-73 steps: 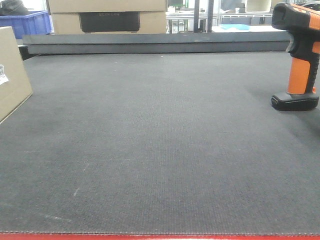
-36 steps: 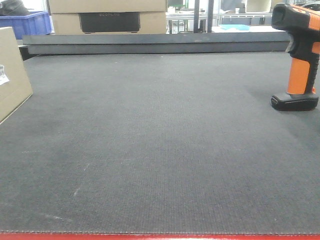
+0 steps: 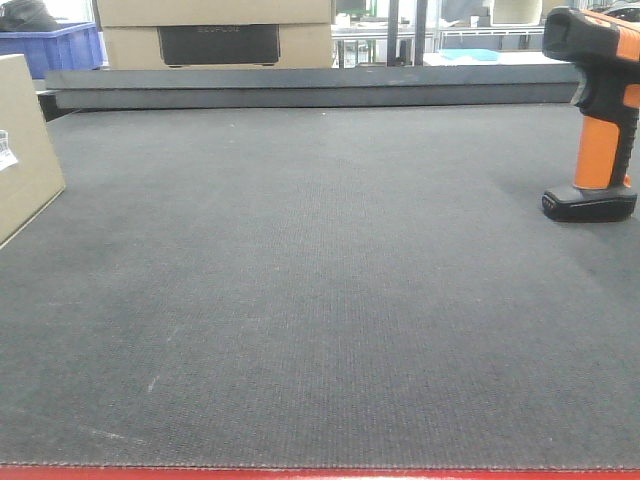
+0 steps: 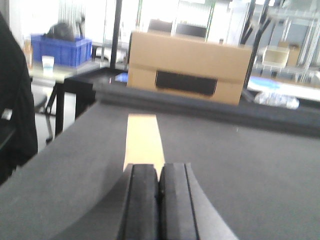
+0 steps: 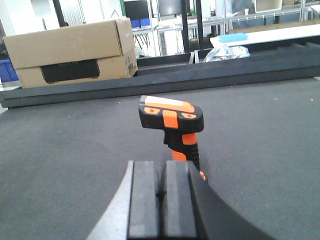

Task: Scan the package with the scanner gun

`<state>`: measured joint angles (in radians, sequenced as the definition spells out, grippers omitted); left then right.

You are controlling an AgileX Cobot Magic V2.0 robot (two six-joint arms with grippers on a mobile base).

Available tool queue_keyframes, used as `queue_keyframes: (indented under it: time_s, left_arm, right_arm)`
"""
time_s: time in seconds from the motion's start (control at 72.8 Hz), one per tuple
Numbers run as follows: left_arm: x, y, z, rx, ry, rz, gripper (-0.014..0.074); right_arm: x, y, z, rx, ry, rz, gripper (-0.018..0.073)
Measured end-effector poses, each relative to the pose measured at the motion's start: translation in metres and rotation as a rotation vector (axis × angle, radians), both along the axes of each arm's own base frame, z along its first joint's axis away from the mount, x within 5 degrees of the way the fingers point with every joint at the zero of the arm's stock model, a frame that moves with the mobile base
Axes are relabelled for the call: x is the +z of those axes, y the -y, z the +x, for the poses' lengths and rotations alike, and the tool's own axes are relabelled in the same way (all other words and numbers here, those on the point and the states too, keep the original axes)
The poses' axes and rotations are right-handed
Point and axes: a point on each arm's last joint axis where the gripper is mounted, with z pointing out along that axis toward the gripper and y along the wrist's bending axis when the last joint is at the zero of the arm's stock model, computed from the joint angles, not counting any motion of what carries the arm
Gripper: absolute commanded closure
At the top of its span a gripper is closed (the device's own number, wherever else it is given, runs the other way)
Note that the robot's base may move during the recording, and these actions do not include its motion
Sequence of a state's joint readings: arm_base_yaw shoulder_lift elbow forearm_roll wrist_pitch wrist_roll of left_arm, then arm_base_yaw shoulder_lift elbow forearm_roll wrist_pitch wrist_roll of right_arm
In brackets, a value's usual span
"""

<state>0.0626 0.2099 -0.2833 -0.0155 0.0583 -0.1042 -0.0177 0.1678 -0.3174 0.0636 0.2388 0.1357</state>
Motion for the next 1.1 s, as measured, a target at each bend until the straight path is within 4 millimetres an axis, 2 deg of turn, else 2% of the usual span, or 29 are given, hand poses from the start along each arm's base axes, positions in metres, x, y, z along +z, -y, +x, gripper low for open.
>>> queue_keyframes:
  time_s: [0.151,0.701,0.962,1.099]
  left_arm:
    - [0.003,0.0,-0.006,0.0,0.039,0.002,0.0708]
    - [0.003,0.0,-0.006,0.0,0.041,0.003,0.0708]
    - [0.003,0.0,-0.006,0.0,0.041,0.003,0.0708]
    - [0.003,0.0,-0.006,0.0,0.041,0.003,0.0708]
  right_arm:
    - [0.0,0.0,-0.001,0.0,0.003,0.0,0.0727]
    - [-0.003,0.0,-0.001,0.002,-0.003,0.007,0.0728]
    - [-0.044,0.001,-0.004,-0.014,0.1,-0.114,0.0728]
    - [-0.07,0.001,-0.002,-0.013,0.058,-0.131,0.0728]
